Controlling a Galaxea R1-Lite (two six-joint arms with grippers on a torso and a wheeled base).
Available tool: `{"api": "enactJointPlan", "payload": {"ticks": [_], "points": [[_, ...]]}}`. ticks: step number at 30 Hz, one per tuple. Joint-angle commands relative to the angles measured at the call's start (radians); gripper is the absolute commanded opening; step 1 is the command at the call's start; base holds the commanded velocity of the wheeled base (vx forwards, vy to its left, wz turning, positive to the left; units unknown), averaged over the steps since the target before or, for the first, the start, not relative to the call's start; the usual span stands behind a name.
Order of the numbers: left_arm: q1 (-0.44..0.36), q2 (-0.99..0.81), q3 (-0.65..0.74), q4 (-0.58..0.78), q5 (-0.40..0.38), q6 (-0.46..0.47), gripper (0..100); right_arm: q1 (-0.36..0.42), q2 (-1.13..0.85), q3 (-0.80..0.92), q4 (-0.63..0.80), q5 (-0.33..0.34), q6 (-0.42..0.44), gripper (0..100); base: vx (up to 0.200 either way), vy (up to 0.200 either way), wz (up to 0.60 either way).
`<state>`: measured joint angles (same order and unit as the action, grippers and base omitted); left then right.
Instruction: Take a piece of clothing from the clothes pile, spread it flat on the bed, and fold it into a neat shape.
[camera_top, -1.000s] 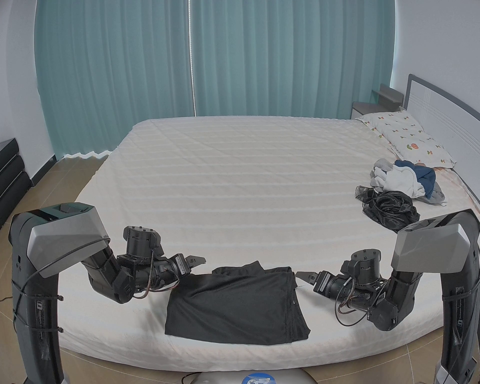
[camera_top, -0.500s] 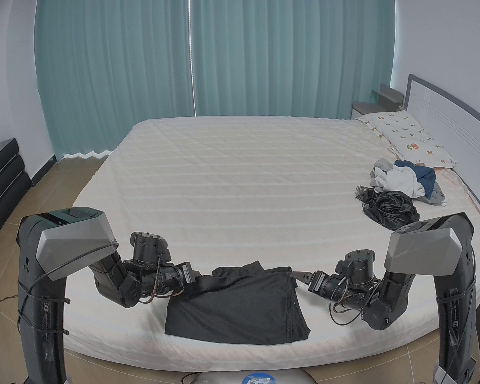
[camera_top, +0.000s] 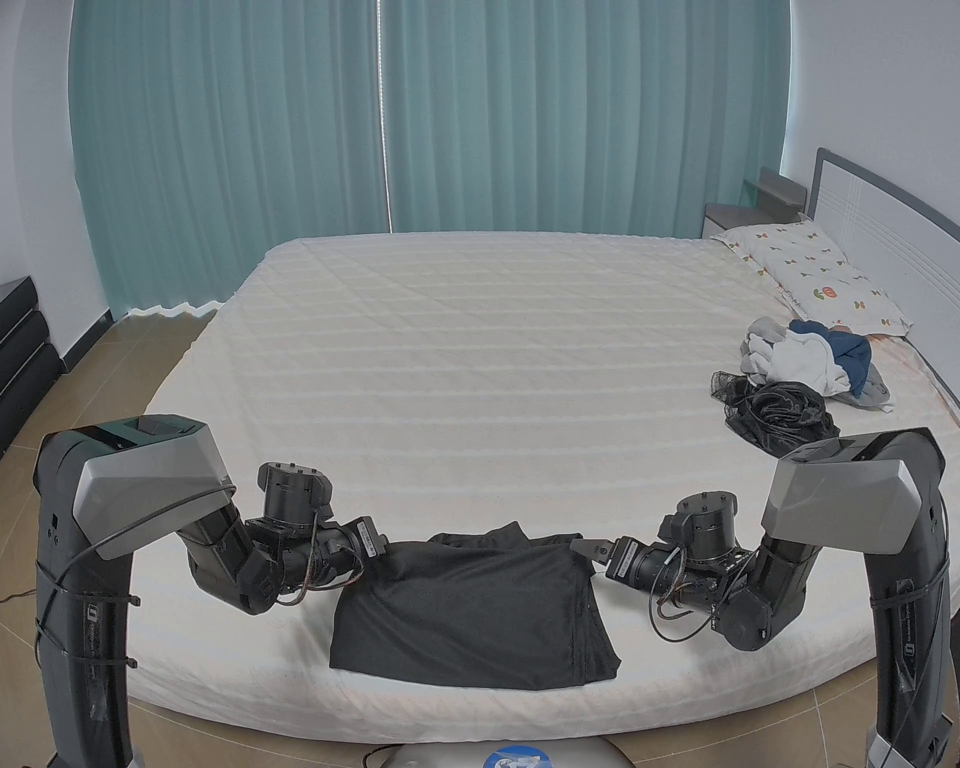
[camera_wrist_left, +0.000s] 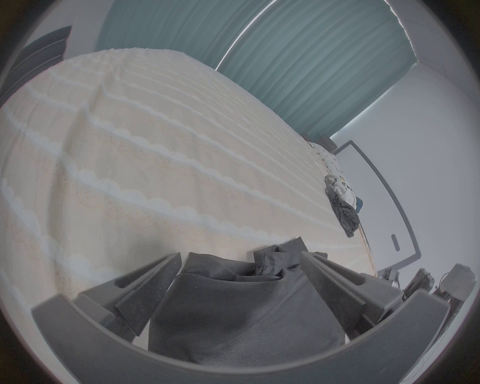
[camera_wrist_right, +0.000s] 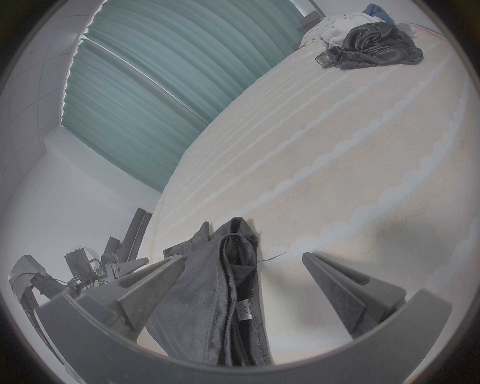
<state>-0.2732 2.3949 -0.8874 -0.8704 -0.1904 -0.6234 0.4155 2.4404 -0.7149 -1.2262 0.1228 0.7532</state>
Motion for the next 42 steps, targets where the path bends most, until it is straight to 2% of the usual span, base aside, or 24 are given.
{"api": "enactJointPlan", "payload": {"ticks": [1,7,8,14,18,25,42], "points": [[0.003,0.001,-0.001,-0.033,0.006,-0.027,0,0.006,0.003,-0.067,0.042,0.001,-0.008,100,0.0,0.0,0.0],[0.009,0.001,0.01,-0.042,0.006,-0.036,0,0.008,0.014,-0.141,0.129,0.003,-0.006,100,0.0,0.0,0.0],[0.009,0.001,0.008,-0.044,0.006,-0.039,0,0.009,0.014,-0.155,0.159,0.003,-0.008,0,0.0,0.0,0.0],[0.015,0.0,0.01,-0.044,0.006,-0.047,0,0.008,0.011,-0.198,0.266,0.02,-0.018,0,0.0,0.0,0.0],[0.022,0.001,0.012,-0.044,0.016,-0.047,0,-0.001,0.012,-0.202,0.267,0.017,-0.023,0,0.0,0.0,0.0],[0.023,0.024,-0.001,-0.047,0.08,-0.041,0,-0.021,0.028,-0.205,0.258,0.009,-0.021,0,0.0,0.0,0.0],[0.014,0.036,-0.004,-0.047,0.082,-0.022,0,-0.034,0.08,-0.321,0.271,-0.023,-0.038,0,0.0,0.0,0.0]]}}
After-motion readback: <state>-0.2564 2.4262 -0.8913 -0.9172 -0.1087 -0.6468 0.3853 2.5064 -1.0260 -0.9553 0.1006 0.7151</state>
